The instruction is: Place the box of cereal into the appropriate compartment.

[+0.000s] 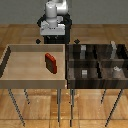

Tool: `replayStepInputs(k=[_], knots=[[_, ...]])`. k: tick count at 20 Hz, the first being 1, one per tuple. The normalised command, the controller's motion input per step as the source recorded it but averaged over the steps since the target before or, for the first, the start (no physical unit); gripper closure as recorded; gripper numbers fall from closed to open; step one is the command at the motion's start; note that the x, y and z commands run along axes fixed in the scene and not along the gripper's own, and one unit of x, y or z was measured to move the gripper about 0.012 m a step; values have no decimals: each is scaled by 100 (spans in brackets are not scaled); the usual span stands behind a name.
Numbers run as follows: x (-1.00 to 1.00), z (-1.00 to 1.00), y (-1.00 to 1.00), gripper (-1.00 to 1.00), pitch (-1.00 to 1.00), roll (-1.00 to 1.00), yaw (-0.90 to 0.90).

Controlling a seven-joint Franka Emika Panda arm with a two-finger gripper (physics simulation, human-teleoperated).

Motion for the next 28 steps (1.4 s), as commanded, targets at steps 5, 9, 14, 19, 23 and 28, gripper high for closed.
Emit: replayStepInputs(k=[5, 9, 14, 19, 23, 28], knots=[[0, 0, 0, -100, 0, 0, 0], [0, 0, -25, -100, 0, 0, 0], [80, 0, 0, -100, 0, 0, 0], [60, 0, 0, -100, 0, 0, 3], [0, 0, 0, -100, 0, 0, 23], [0, 0, 0, -100, 0, 0, 0]])
